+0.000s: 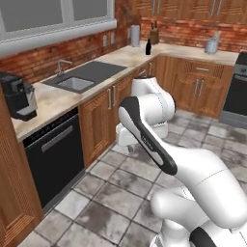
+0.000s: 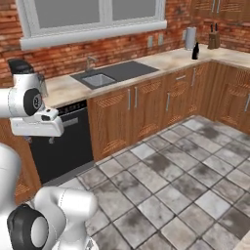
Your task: There is a wine glass and glass cup on the dining counter. Place the wine bottle next to the wine glass and the juice bottle next to the glass cup.
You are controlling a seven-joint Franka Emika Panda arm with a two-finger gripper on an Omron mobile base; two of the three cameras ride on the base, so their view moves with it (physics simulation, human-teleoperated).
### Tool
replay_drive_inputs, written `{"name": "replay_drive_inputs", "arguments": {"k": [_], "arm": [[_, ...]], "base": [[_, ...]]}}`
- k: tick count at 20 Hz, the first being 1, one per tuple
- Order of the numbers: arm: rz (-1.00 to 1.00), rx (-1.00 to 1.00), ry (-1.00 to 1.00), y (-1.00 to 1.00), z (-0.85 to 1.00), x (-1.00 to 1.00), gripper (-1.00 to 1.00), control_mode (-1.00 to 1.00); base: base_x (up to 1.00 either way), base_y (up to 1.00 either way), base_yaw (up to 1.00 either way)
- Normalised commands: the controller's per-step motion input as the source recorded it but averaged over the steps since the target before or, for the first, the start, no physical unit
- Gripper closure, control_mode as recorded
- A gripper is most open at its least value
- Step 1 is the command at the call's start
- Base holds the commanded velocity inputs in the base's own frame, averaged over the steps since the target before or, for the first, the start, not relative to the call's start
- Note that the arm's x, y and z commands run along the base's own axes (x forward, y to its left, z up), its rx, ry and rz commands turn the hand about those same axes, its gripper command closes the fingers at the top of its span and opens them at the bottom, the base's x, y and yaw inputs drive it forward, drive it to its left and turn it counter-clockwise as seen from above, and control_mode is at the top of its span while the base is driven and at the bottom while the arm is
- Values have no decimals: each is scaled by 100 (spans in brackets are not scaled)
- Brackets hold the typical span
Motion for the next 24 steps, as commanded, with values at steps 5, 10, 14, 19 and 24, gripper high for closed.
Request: {"name": "replay_drive_inputs", "arguments": {"k": [5, 10, 14, 19, 24], "arm": [[0, 0, 0, 0, 0, 0, -100, 100], [0, 0, 0, 0, 0, 0, -100, 100], [0, 0, 0, 0, 0, 0, -100, 100], [0, 0, 0, 0, 0, 0, -100, 100], [0, 0, 0, 0, 0, 0, -100, 100]], "base": [[75, -11, -14], [74, -13, -14], [72, -13, -17], [69, -13, -20], [70, -13, -18]]}}
